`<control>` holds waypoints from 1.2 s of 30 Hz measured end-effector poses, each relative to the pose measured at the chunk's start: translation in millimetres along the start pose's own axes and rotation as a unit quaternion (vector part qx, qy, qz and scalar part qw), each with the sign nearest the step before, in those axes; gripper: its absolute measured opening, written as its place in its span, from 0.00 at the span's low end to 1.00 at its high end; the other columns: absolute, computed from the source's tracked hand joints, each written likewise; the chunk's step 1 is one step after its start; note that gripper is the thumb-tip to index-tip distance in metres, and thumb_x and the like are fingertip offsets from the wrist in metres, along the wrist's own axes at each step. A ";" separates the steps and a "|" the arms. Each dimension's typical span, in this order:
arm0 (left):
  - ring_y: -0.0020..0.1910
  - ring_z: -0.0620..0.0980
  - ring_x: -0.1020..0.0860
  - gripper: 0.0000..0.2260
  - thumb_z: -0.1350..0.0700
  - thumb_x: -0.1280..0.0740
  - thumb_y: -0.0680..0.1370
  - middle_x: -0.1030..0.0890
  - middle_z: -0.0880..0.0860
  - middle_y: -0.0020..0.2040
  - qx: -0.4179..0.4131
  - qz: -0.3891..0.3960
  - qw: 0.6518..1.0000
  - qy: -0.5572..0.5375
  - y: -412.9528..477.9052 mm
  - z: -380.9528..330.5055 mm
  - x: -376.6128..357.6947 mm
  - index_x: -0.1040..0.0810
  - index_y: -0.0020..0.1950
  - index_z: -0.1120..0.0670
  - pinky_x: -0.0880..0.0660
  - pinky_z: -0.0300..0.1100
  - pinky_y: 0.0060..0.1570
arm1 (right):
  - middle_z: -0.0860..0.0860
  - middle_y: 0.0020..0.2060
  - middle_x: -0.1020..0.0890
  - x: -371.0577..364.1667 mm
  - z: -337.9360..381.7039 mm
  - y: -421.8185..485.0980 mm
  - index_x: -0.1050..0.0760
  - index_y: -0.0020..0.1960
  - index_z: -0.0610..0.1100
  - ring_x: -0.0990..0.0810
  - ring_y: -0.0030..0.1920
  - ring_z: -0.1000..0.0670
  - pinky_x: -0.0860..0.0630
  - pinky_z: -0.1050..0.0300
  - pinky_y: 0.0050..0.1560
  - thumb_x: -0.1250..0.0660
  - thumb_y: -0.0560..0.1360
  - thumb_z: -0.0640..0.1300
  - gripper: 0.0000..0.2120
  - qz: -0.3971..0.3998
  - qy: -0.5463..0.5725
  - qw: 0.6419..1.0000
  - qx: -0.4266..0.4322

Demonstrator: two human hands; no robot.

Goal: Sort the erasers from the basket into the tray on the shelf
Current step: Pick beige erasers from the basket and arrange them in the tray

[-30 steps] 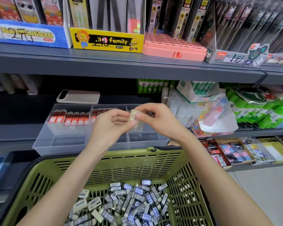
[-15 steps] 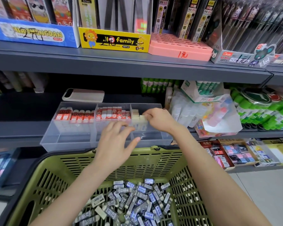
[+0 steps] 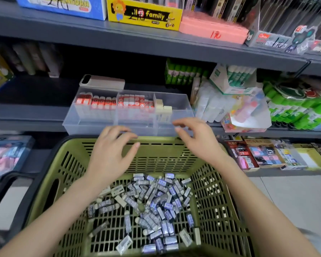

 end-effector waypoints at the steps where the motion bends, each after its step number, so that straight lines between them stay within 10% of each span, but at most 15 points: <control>1: 0.51 0.56 0.24 0.17 0.48 0.40 0.76 0.19 0.55 0.49 -0.004 0.009 1.000 0.002 -8.5 1.2 -1.2 0.17 0.49 0.58 0.31 0.47 0.53 | 0.54 0.48 0.18 -4.3 -0.9 -15.4 0.20 0.55 0.45 0.24 0.49 0.55 0.32 0.64 0.51 0.35 0.77 0.42 0.09 0.009 0.025 1.000 -0.015; 6: 0.51 0.56 0.23 0.10 0.52 0.33 0.76 0.19 0.54 0.48 -0.011 0.115 0.993 0.003 -50.3 9.5 -35.1 0.17 0.50 0.56 0.29 0.49 0.53 | 0.50 0.47 0.16 -69.4 -32.4 -85.0 0.19 0.51 0.42 0.19 0.46 0.53 0.24 0.59 0.52 0.33 0.75 0.42 0.07 0.232 0.039 0.961 -0.146; 12: 0.63 0.48 0.31 0.13 0.47 0.36 0.78 0.25 0.48 0.62 -0.049 0.370 0.926 0.060 -108.5 20.8 -118.9 0.23 0.62 0.47 0.34 0.42 0.64 | 0.45 0.41 0.18 -145.6 -90.8 -177.6 0.24 0.57 0.35 0.16 0.43 0.47 0.19 0.55 0.46 0.30 0.73 0.46 0.18 0.495 -0.116 0.808 -0.297; 18: 0.61 0.49 0.32 0.18 0.46 0.32 0.75 0.27 0.49 0.59 -0.004 0.427 0.900 0.081 -142.6 45.5 -146.6 0.26 0.65 0.44 0.34 0.44 0.64 | 0.51 0.43 0.20 -168.5 -100.0 -208.6 0.25 0.50 0.41 0.20 0.45 0.50 0.26 0.58 0.37 0.33 0.66 0.68 0.31 0.555 -0.350 0.737 -0.162; 36: 0.60 0.49 0.31 0.12 0.52 0.36 0.79 0.25 0.50 0.57 0.013 0.405 0.914 -0.007 -146.0 25.7 -155.1 0.24 0.62 0.49 0.34 0.43 0.63 | 0.46 0.33 0.23 -157.2 -110.7 -230.0 0.27 0.44 0.40 0.19 0.29 0.56 0.29 0.68 0.20 0.31 0.74 0.50 0.13 0.514 -0.193 0.769 -0.327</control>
Point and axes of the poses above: each hand's wrist, its own y-axis towards the middle knuckle, its own x-axis out of the back of the hand, z = x × y, the point moved 7 cm from there along y, towards the middle knuckle
